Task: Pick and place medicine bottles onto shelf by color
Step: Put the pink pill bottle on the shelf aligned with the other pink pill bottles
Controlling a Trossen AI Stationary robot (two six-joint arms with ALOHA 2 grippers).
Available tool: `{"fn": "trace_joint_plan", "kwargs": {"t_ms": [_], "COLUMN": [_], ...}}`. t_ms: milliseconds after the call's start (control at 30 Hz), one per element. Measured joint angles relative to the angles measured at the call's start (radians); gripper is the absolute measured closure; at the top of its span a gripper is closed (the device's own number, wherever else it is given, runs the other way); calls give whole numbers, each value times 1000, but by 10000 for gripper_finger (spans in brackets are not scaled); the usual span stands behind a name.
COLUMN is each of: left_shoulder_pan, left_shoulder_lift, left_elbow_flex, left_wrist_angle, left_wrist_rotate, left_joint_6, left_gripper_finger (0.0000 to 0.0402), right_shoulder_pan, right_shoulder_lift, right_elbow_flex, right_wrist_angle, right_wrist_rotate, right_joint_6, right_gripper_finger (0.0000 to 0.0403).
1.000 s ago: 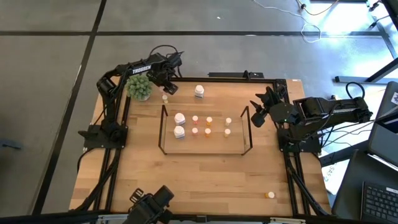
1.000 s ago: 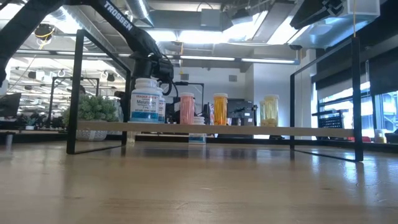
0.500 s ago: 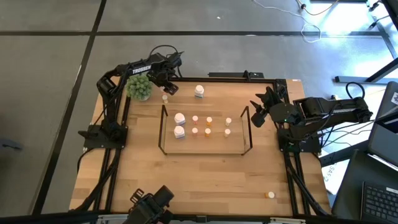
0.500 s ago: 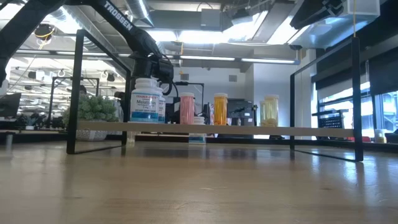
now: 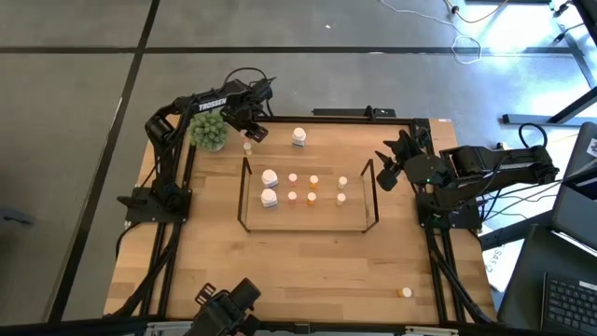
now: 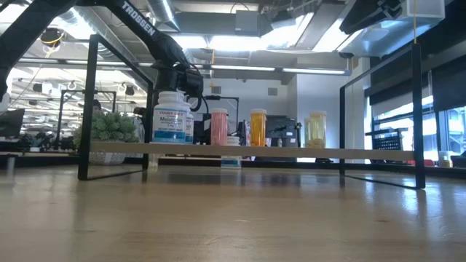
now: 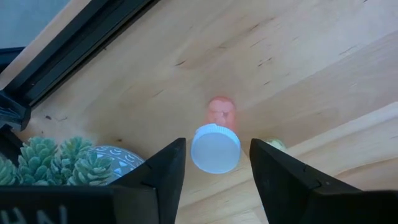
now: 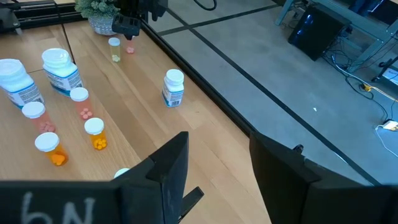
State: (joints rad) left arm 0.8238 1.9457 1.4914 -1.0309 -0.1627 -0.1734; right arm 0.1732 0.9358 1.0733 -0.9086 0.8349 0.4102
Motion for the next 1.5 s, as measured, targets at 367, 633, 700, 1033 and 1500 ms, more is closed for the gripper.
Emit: {"fn": "trace_joint_plan", "kwargs": {"t_ms": [367,633,700,1033,1500], "left_shoulder_pan": [0,0,0,0,-16], "left_shoulder_lift": [0,0,0,-5,-132], "left_elbow_flex": [0,0,0,0,86], "left_wrist_angle": [0,0,0,-6,-128], "left_wrist_rotate": [0,0,0,0,-13], "left_joint_6": [-1,-3,-3,33,103], "left_gripper_finger": [264,287,288,289,289], "right_shoulder_pan": [0,0,0,0,0], "right_shoulder_lift": [0,0,0,0,0], "right_elbow_flex": [0,0,0,0,0], "right_wrist_angle": [0,0,0,0,0], "right_wrist_rotate": [0,0,0,0,0], "right_joint_6": [0,0,0,0,0], "right_gripper_finger": [230,230,230,230,230]}}
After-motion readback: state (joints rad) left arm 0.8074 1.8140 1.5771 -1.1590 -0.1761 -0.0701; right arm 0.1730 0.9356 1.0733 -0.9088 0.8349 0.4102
